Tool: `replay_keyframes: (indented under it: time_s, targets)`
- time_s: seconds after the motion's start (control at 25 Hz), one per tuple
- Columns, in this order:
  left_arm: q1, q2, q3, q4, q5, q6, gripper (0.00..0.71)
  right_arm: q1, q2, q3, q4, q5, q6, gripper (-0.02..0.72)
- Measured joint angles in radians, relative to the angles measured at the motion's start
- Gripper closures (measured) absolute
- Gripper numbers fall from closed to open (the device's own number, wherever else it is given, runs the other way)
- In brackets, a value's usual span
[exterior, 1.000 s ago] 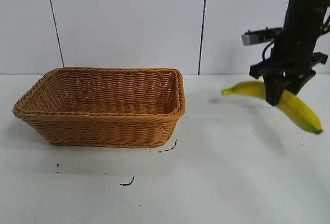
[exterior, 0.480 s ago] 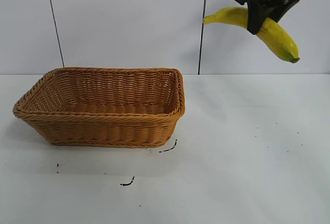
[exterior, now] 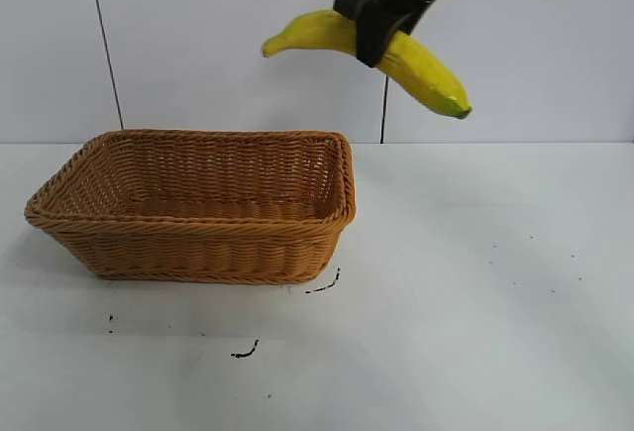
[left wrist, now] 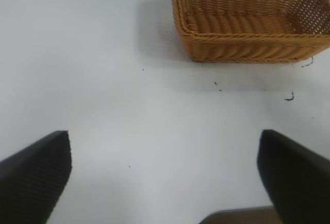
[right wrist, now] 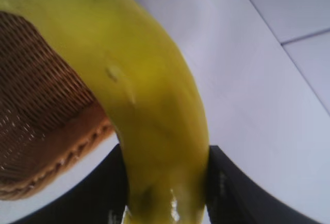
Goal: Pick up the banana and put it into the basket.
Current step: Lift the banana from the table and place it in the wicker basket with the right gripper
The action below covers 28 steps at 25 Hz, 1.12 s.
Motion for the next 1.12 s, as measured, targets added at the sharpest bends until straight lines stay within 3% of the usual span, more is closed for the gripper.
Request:
replay_keyframes:
  time_s: [0.36,0.64,0.84,0.88,1.04,1.12]
  targets:
    - [0.000,0.000,0.000,0.000,0.000,0.000,0.015,0.049,0.162,0.000,-0.029,-0.236,-0.023,0.386]
    - [0.000,0.000,0.000,0.000,0.000,0.000,0.015,0.049,0.255,0.000,-0.005,-0.298,-0.025,0.386]
    - [0.000,0.000,0.000,0.000,0.000,0.000,0.015,0.049,0.273,0.000,0.002,-0.300,-0.025,0.383]
    - [0.000,0.000,0.000,0.000,0.000,0.000,0.015,0.049,0.273,0.000,0.003,-0.301,-0.025,0.351]
    - [0.000,0.000,0.000,0.000,0.000,0.000,0.015,0.049,0.270,-0.001,0.004,-0.301,-0.012,0.085]
    - [0.000,0.000,0.000,0.000,0.000,0.000,0.015,0.049,0.259,-0.010,0.003,-0.256,0.022,0.036]
